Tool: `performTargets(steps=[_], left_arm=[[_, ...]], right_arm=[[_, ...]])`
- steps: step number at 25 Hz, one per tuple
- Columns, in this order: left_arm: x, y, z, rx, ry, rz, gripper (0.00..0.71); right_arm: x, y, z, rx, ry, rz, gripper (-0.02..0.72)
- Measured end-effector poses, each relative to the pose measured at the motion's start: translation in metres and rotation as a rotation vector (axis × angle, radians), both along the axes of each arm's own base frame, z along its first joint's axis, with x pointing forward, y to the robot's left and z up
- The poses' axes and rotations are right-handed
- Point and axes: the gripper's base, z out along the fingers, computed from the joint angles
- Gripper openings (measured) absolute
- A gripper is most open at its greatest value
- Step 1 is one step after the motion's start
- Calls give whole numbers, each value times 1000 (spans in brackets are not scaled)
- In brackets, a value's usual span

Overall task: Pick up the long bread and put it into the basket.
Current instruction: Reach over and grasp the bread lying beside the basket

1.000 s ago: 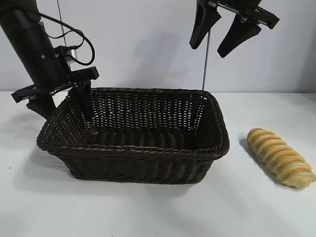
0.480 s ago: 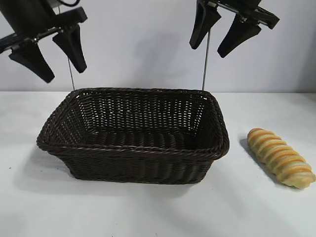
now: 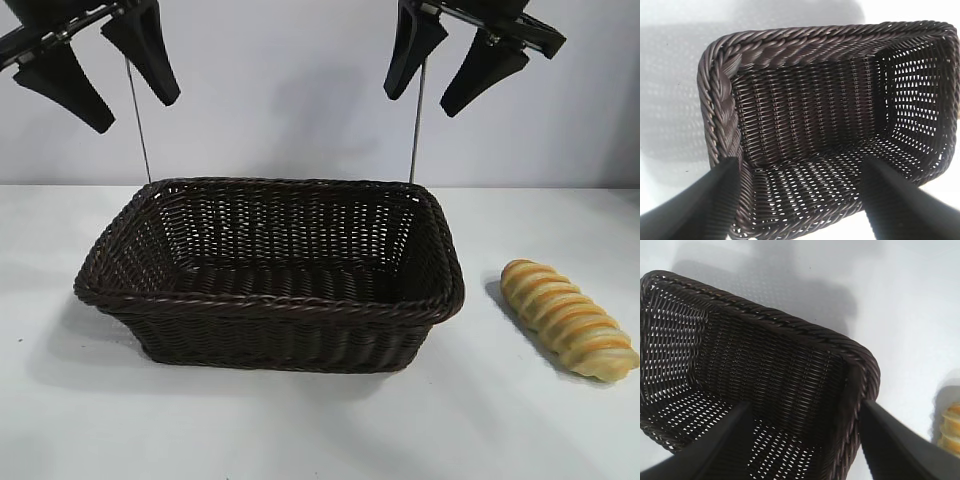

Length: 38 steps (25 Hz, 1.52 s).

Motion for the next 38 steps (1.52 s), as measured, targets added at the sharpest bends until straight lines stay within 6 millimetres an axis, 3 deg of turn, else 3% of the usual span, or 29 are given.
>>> performTargets(steps=[8, 15, 25, 33, 38], left_arm=[[1, -3, 1, -40, -6, 14, 497], [-1, -2, -29, -24, 72, 27, 497], [-1, -2, -29, -23, 67, 30, 497], [-1, -2, -29, -24, 66, 31, 497], [-1, -2, -29, -24, 66, 31, 497]], right_arm=[[0, 0, 0, -1, 0, 0, 454], [0, 0, 0, -1, 0, 0, 454], [0, -2, -1, -26, 4, 4, 454], [-1, -25, -6, -278, 20, -30, 454], [3, -41, -6, -333, 17, -104, 454]])
